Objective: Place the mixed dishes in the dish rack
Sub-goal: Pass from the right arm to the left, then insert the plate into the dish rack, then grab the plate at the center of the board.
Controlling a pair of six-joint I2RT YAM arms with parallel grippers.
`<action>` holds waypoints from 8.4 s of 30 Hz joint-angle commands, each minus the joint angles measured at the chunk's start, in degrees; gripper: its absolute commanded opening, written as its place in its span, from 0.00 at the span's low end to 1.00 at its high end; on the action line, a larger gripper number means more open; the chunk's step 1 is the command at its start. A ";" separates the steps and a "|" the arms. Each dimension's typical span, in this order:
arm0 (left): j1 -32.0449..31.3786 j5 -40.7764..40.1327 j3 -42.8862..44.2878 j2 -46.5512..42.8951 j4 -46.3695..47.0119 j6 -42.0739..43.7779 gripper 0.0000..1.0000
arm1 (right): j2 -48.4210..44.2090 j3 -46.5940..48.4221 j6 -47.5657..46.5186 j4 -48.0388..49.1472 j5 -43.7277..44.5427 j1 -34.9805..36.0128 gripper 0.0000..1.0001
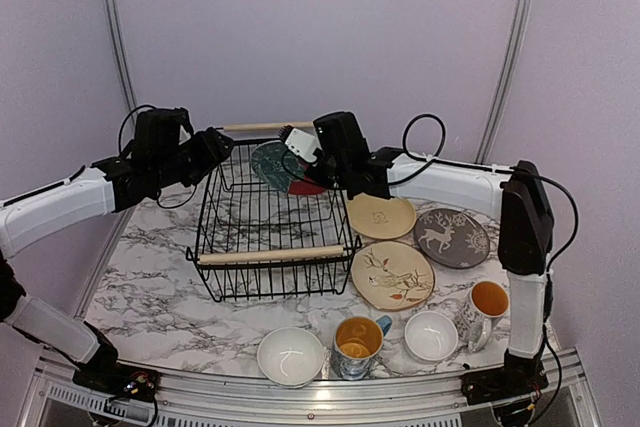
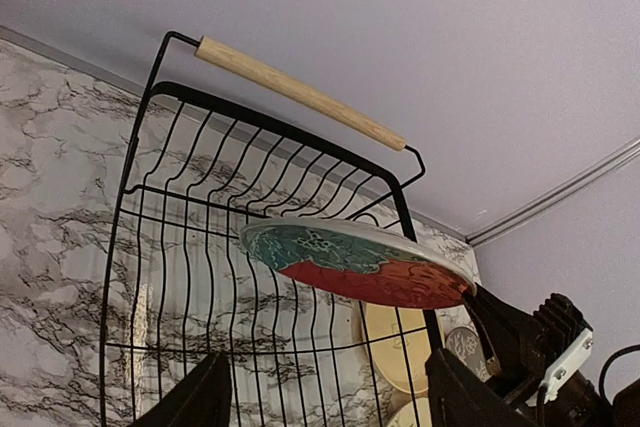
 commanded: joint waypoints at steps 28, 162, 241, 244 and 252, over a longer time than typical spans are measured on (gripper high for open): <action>-1.95 13.07 18.05 26.59 11.00 -32.69 0.60 | -8.36 -6.98 14.48 5.00 -13.58 4.08 0.00; -12.48 -5.99 27.35 33.15 35.72 20.50 0.00 | -4.56 -11.52 22.66 -18.94 -63.54 -21.47 0.56; -13.58 -16.88 29.95 28.50 14.01 26.05 0.68 | -9.24 -10.55 19.59 -26.82 -55.96 -36.46 0.60; -14.67 -15.73 27.50 23.94 10.67 27.17 0.67 | -11.46 -13.53 18.84 -27.74 -53.41 -40.59 0.60; -18.70 -8.06 22.87 17.02 0.68 29.85 0.59 | -14.65 -21.89 16.21 -28.83 -48.77 -55.11 0.60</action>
